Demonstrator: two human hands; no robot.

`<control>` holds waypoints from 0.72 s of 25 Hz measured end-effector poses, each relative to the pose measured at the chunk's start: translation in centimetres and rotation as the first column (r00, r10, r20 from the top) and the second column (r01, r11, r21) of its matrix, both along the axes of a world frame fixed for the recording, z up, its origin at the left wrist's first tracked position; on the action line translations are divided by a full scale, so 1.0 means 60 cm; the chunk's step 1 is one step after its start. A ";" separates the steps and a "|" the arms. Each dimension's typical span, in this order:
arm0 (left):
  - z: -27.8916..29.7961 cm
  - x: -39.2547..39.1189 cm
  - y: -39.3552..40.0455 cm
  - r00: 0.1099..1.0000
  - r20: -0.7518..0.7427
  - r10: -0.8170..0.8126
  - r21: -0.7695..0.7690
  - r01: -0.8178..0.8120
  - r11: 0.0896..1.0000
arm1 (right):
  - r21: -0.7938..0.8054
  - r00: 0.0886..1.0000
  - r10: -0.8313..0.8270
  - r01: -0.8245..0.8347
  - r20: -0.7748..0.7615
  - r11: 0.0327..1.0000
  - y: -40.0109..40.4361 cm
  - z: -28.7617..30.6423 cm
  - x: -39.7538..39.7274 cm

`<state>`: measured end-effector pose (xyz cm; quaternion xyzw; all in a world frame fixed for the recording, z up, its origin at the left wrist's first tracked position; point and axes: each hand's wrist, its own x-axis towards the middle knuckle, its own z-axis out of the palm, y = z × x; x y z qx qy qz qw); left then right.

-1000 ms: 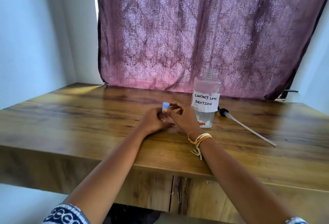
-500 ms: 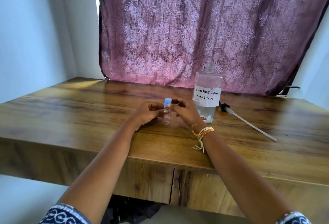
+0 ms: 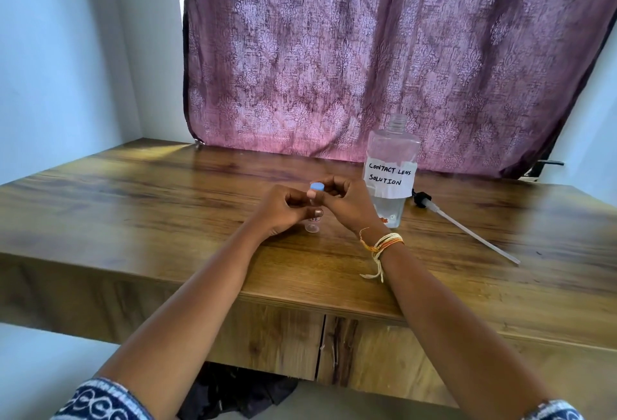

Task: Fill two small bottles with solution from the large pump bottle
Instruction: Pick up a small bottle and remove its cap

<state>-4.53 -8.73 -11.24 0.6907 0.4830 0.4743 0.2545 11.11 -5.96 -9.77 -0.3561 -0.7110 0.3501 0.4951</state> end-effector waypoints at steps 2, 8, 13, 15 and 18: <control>-0.001 -0.002 0.003 1.000 -0.005 0.000 -0.014 0.000 1.000 | 0.003 0.999 0.049 -0.049 0.017 0.999 -0.003 0.003 0.002; -0.003 -0.001 0.001 0.999 0.043 0.029 -0.074 -0.026 0.997 | -0.011 1.000 0.019 -0.019 0.000 1.000 -0.017 0.002 -0.002; -0.004 -0.002 0.001 0.997 0.072 0.035 -0.101 -0.028 0.994 | 0.007 0.997 -0.056 0.057 -0.062 0.998 -0.018 0.013 0.000; -0.003 -0.003 0.000 0.996 0.080 0.046 -0.121 -0.036 0.992 | -0.015 0.997 -0.031 0.030 -0.074 0.999 -0.020 0.013 0.003; -0.002 -0.004 -0.003 0.996 0.077 0.039 -0.132 -0.029 0.991 | -0.055 0.995 0.049 -0.054 -0.091 0.997 -0.023 0.011 0.003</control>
